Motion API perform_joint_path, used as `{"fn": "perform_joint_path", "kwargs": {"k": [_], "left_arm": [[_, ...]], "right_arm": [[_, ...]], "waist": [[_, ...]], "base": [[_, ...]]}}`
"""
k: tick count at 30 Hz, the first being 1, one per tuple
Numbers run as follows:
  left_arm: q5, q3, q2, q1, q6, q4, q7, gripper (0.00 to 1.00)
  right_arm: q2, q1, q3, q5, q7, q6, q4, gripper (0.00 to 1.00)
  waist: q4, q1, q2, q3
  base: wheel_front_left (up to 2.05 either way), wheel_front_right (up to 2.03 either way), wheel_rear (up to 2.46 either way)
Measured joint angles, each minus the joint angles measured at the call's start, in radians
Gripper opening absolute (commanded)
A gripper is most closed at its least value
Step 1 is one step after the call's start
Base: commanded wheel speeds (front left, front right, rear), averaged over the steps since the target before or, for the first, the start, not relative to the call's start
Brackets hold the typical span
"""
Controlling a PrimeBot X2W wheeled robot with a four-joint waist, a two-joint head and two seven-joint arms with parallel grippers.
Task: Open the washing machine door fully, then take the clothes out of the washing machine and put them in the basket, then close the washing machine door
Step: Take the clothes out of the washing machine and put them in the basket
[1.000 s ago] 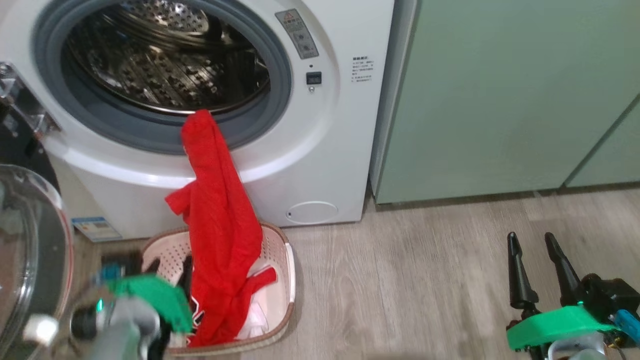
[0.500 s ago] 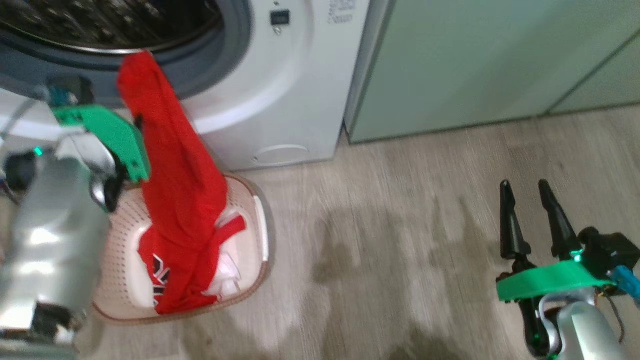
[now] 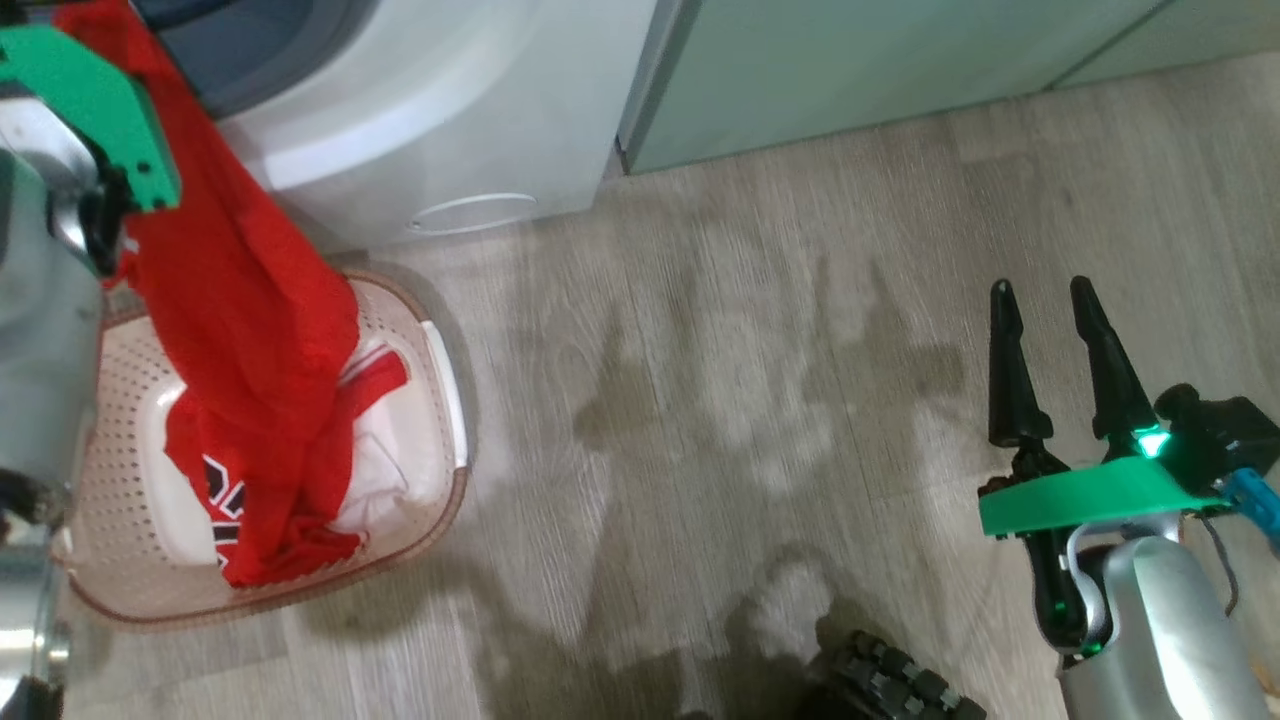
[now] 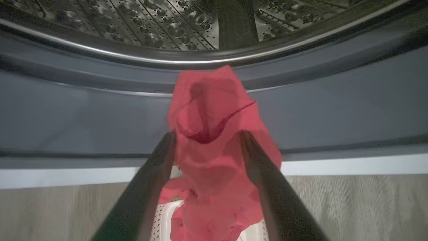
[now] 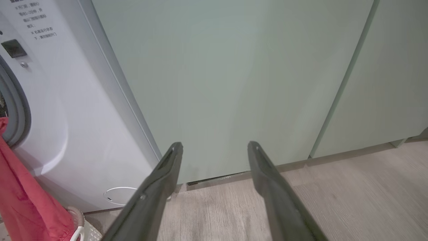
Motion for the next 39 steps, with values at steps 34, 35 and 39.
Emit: {"fn": "perform_joint_path", "kwargs": {"k": [34, 35, 39], "left_arm": [[0.024, -0.131, -0.139, 0.343, -0.114, 0.122, -0.192, 0.00], [0.021, -0.131, -0.139, 0.346, -0.114, 0.123, -0.183, 0.00], [-0.003, -0.130, -0.140, 0.353, -0.121, 0.123, -0.139, 0.00]], "right_arm": [[-0.013, 0.084, -0.043, -0.002, 0.000, 0.000, 0.015, 1.00], [-0.014, 0.083, -0.043, -0.002, 0.000, 0.000, 0.010, 1.00], [-0.017, 0.064, -0.042, -0.002, 0.000, 0.000, 0.003, 1.00]], "waist": [[0.142, 0.0000, 0.0001, -0.167], [0.142, 0.0000, 0.0001, -0.160], [0.131, 0.0000, 0.0000, -0.119]], "base": [[0.00, 0.00, 0.00], [0.00, 0.00, 0.00], [0.00, 0.00, 0.00]]}}
